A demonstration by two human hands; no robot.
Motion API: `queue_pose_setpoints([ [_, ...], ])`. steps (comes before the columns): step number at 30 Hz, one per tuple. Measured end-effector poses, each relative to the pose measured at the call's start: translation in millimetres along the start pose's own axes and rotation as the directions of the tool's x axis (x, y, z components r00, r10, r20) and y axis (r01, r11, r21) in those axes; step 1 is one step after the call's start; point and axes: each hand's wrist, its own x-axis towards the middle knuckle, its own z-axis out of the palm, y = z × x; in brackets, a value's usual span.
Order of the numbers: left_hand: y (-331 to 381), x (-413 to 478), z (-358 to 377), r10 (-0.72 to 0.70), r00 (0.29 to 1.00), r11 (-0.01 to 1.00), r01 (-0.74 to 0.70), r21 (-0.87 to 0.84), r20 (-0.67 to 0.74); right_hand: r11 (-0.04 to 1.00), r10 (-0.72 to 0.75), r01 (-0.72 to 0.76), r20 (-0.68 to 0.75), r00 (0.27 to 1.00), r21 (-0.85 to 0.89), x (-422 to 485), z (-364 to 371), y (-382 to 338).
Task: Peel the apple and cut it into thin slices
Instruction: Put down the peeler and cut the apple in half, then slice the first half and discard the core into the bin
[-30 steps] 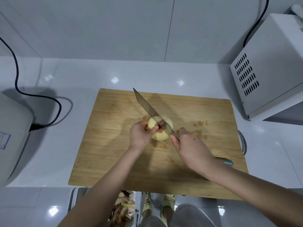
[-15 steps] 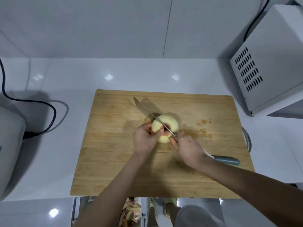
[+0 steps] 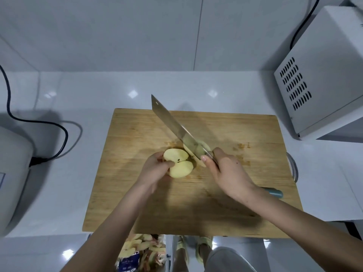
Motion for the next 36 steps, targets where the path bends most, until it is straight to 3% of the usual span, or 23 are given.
queue_pose_setpoints([
  [4,4.1,1.2,2.8,0.085,0.996,0.987,-0.083,0.139,-0.007,0.998,-0.018,0.03,-0.199,0.98,0.056,0.2,-34.8,1.5],
  [7,6.8,4.7,6.5,0.145,0.989,0.954,-0.131,0.27,-0.031,0.999,-0.009,-0.004,-0.296,0.955,-0.04,10.1,-50.9,28.3],
  [11,9.2,13.1,11.1,0.226,0.973,0.882,-0.183,0.433,-0.048,0.958,0.051,-0.134,-0.311,0.949,-0.254,31.5,-44.1,86.8],
  [14,10.2,17.7,17.3,0.341,0.939,0.655,-0.209,0.726,-0.038,0.928,0.074,-0.165,-0.268,0.961,-0.335,37.9,-27.5,123.8],
  [16,15.5,15.3,25.3,0.414,0.91,0.505,-0.248,0.827,0.02,0.912,0.066,-0.159,-0.249,0.966,-0.378,37.1,-15.8,140.6],
  [20,26.6,14.1,40.7,0.554,0.784,0.24,-0.472,0.848,0.28,0.91,0.102,-0.17,-0.191,0.976,-0.378,35.0,-2.3,161.0],
  [23,33.2,20.8,46.6,0.499,0.747,0.078,-0.544,0.835,0.44,0.873,0.083,-0.143,-0.147,0.986,-0.467,33.2,-4.3,171.4],
  [25,37.8,24.8,50.8,0.446,0.763,0.079,-0.554,0.829,0.468,0.869,0.014,-0.089,-0.156,0.988,-0.486,22.6,-9.5,171.3],
  [27,42.2,27.6,55.8,0.425,0.78,0.142,-0.558,0.818,0.458,0.863,-0.144,0.04,-0.168,0.975,-0.504,2.3,-15.2,168.1],
  [29,46.3,29.5,62.0,0.416,0.805,0.206,-0.536,0.819,0.422,0.834,-0.244,0.186,-0.044,0.969,-0.52,-20.9,-21.2,166.9],
  [32,50.9,32.4,70.4,0.411,0.847,0.34,-0.485,0.805,0.337,0.821,-0.124,0.255,0.278,0.953,-0.51,-38.8,-24.1,176.6],
  [34,52.9,35.5,73.9,0.412,0.863,0.403,-0.462,0.79,0.294,0.8,-0.177,0.323,0.315,0.933,-0.505,-41.8,-21.0,188.5],
  [36,54.2,38.7,76.5,0.409,0.875,0.442,-0.437,0.784,0.258,0.83,-0.219,0.298,0.216,0.952,-0.472,-43.1,-24.1,197.1],
])
